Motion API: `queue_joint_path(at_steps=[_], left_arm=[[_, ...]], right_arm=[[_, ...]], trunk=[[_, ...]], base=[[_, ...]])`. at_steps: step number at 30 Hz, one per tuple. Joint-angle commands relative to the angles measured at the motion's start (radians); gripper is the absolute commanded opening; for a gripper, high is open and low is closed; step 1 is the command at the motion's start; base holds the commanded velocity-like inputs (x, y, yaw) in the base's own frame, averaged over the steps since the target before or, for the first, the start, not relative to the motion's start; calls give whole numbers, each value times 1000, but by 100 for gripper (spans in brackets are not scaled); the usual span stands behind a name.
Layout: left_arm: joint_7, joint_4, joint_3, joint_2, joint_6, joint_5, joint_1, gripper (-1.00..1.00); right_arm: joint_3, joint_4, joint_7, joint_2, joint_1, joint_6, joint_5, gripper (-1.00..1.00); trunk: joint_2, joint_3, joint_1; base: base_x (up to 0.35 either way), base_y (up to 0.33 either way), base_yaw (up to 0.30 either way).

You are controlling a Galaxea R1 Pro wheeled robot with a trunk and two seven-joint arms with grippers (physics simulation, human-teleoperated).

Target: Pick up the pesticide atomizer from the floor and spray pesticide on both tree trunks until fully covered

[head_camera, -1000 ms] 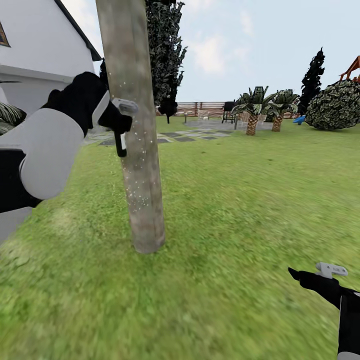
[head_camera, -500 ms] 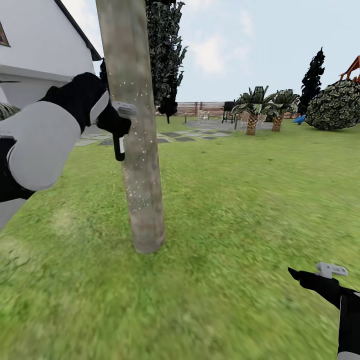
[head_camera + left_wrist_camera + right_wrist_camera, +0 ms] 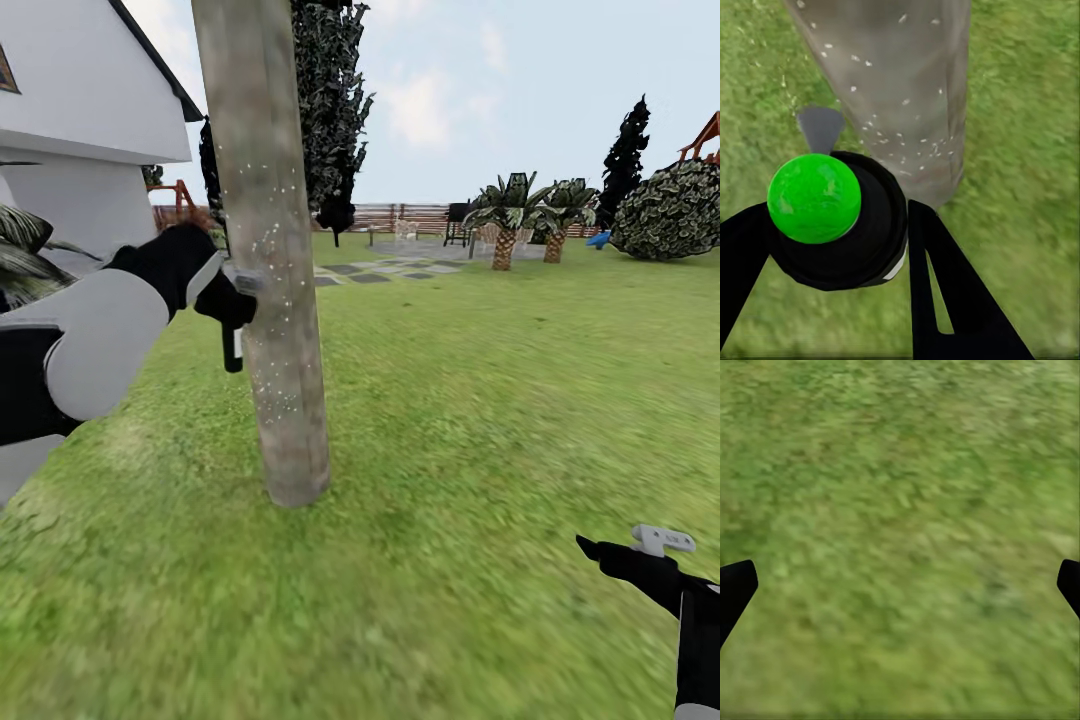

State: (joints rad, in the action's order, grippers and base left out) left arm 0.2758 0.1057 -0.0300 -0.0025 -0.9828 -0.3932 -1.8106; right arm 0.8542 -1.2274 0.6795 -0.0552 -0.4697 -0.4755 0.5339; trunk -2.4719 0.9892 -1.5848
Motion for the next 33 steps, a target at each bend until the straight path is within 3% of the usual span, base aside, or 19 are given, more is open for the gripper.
queue_joint_path(at_steps=[1, 11, 28, 33], left_arm=[[0, 0, 1, 0, 0, -1, 8, -100], [0, 0, 1, -1, 19, -2, 118, -100], [0, 2, -1, 1, 174, 0, 399, -100], [1, 2, 0, 1, 197, 0, 432, -100]], right_arm=[[0, 0, 0, 0, 0, 0, 0, 100], [0, -1, 0, 0, -1, 0, 0, 100], [-1, -1, 0, 0, -1, 0, 0, 100], [-1, -3, -3, 0, 0, 0, 0, 100]], trunk=[[0, 0, 0], [0, 0, 0], [0, 0, 0], [0, 0, 0]], base=[[0, 0, 0], [0, 0, 0], [0, 0, 0], [0, 0, 69]])
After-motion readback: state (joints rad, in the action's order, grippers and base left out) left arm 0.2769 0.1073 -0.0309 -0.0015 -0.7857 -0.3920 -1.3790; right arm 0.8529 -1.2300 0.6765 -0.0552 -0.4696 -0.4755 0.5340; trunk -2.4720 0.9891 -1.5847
